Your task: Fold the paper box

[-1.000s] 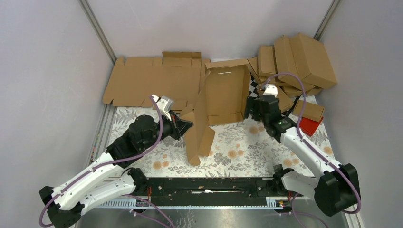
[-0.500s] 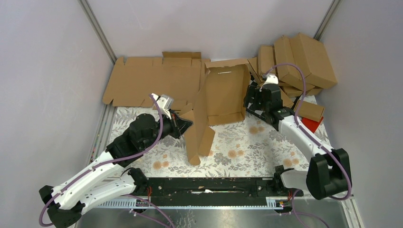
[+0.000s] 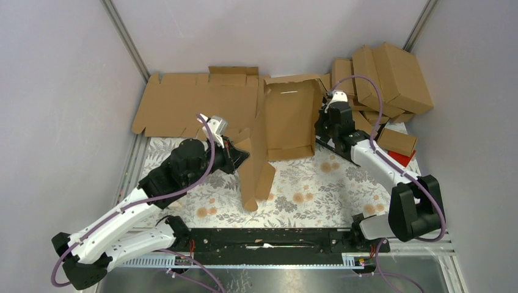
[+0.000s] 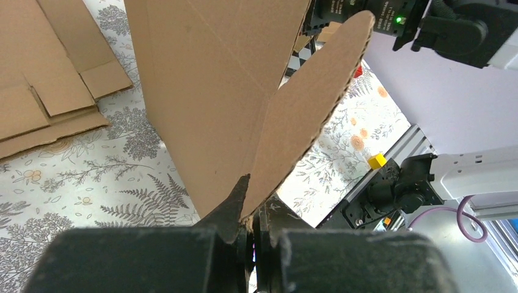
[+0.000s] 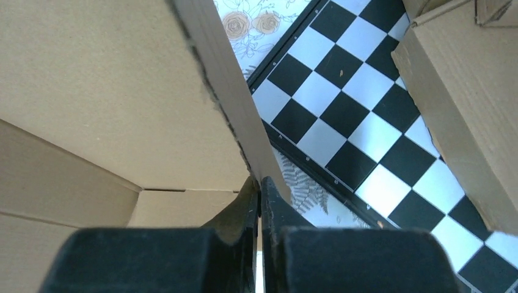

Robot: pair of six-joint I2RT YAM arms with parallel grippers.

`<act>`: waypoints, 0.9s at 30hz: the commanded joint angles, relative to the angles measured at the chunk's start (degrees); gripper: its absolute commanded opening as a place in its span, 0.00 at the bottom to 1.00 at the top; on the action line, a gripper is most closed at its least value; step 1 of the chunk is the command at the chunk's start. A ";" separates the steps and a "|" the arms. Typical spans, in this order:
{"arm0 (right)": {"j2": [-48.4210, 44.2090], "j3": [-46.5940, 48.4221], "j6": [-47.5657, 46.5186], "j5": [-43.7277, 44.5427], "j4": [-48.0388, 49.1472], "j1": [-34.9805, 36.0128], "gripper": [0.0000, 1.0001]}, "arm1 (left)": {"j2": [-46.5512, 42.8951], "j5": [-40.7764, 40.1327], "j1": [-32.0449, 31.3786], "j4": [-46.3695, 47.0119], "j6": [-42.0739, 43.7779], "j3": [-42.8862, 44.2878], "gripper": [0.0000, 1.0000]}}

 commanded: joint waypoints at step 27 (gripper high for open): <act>-37.38 -7.88 45.10 6.16 -38.96 17.12 1.00 | 50.36 14.33 23.83 -38.43 12.94 54.68 0.74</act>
